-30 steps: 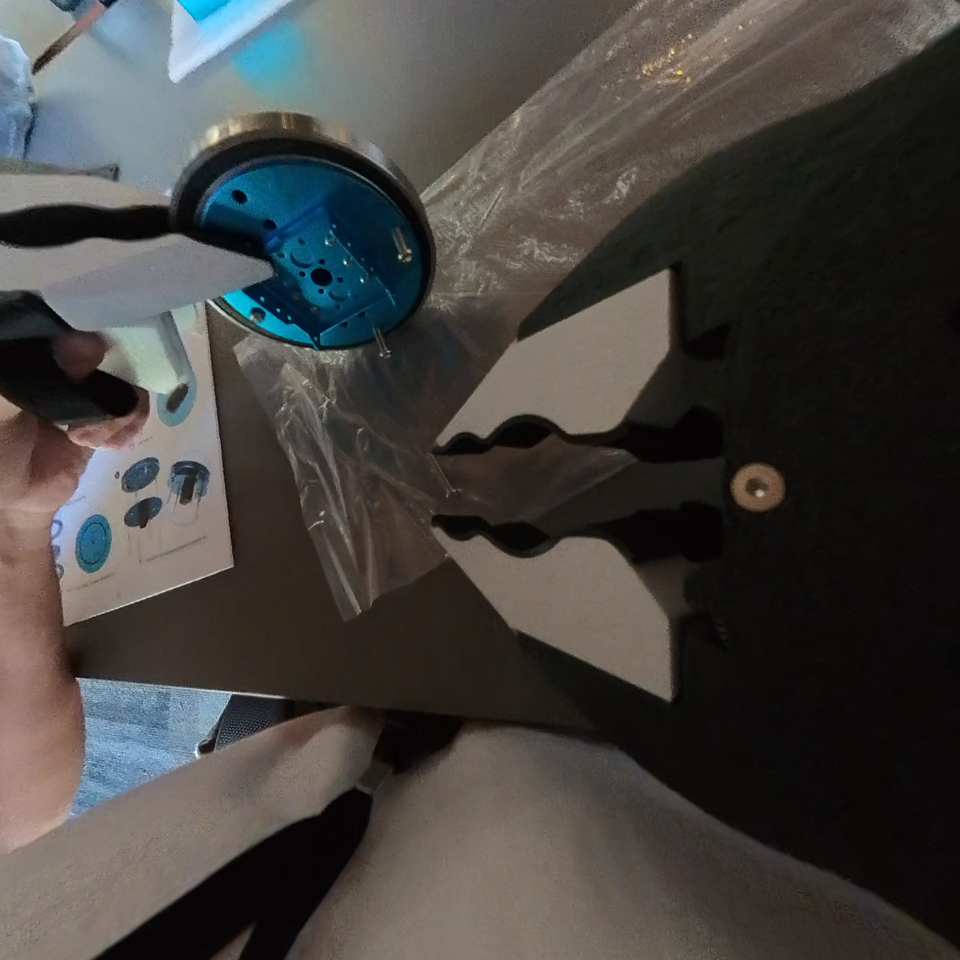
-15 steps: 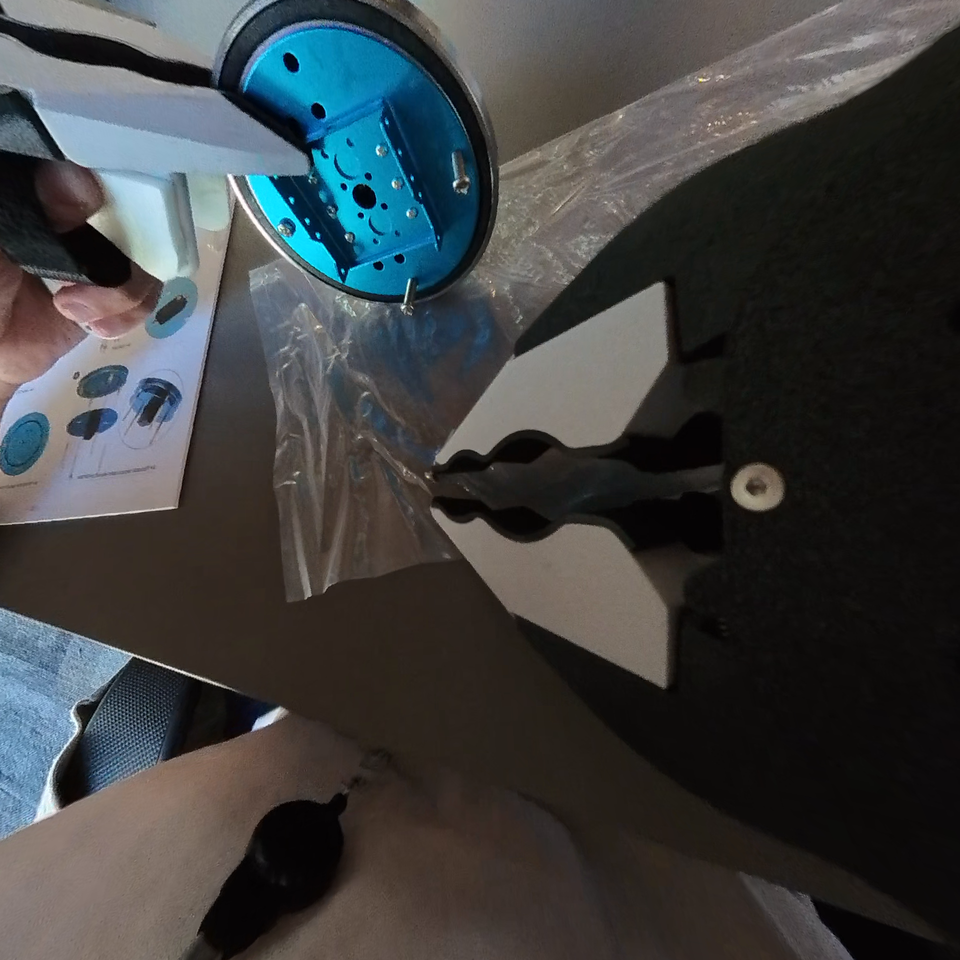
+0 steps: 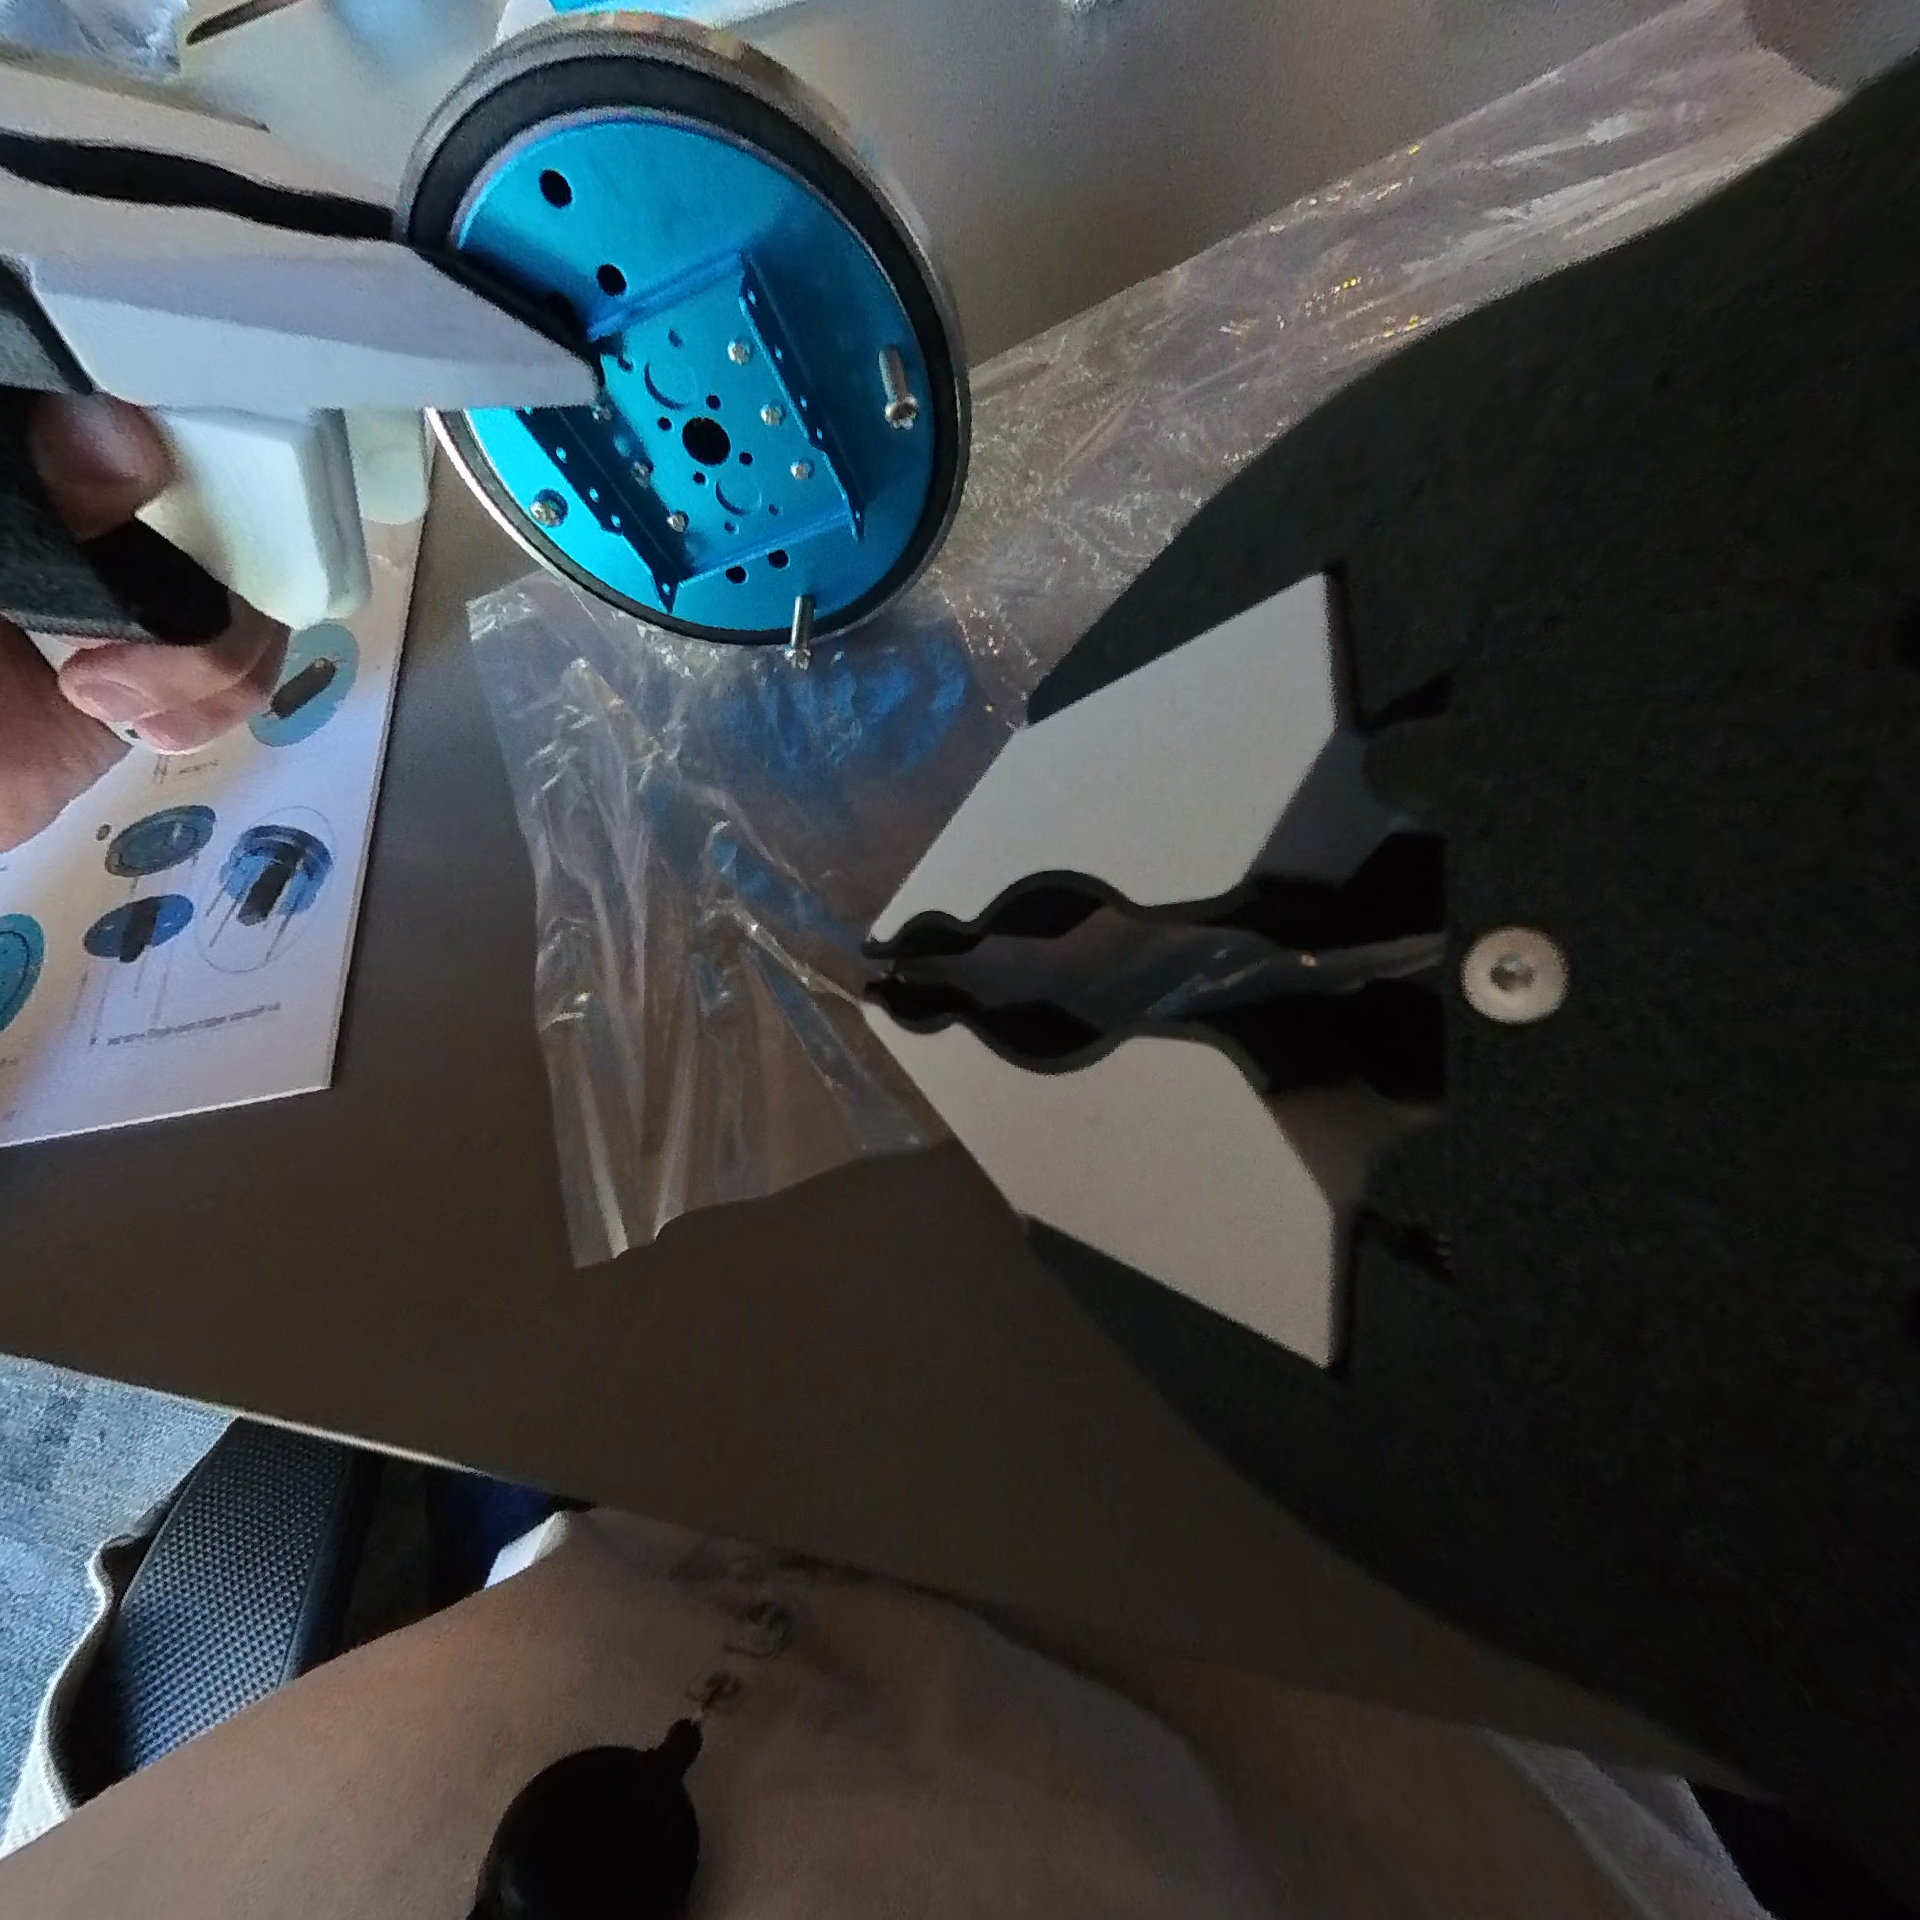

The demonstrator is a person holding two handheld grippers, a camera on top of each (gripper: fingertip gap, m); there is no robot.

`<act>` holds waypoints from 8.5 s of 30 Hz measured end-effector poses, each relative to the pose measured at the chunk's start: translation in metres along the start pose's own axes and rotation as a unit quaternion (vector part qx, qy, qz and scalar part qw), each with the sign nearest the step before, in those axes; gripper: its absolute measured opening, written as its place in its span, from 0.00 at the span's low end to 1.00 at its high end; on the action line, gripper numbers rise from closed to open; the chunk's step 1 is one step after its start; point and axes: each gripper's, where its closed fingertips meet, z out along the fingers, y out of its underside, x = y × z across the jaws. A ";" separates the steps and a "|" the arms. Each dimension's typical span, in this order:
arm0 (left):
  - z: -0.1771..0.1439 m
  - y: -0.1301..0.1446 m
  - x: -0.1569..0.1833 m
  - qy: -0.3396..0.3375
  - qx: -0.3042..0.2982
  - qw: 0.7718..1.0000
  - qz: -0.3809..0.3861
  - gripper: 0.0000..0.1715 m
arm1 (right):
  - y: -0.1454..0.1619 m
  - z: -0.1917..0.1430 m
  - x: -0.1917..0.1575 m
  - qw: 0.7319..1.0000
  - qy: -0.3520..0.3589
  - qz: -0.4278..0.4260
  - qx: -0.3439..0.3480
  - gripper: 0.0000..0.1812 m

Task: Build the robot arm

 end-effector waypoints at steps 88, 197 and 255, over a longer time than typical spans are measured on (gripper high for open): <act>-0.001 0.001 -0.004 0.012 0.008 0.999 -0.040 0.10 | -0.053 -0.038 0.057 0.900 0.036 0.373 0.224 0.00; -0.036 -0.020 -0.007 -0.109 0.088 0.988 -0.069 0.09 | 0.026 -0.002 0.053 0.959 0.133 0.241 -0.063 0.04; -0.003 -0.013 -0.006 -0.147 0.052 0.986 -0.054 0.09 | -0.053 -0.030 0.109 0.883 0.110 0.415 0.188 0.02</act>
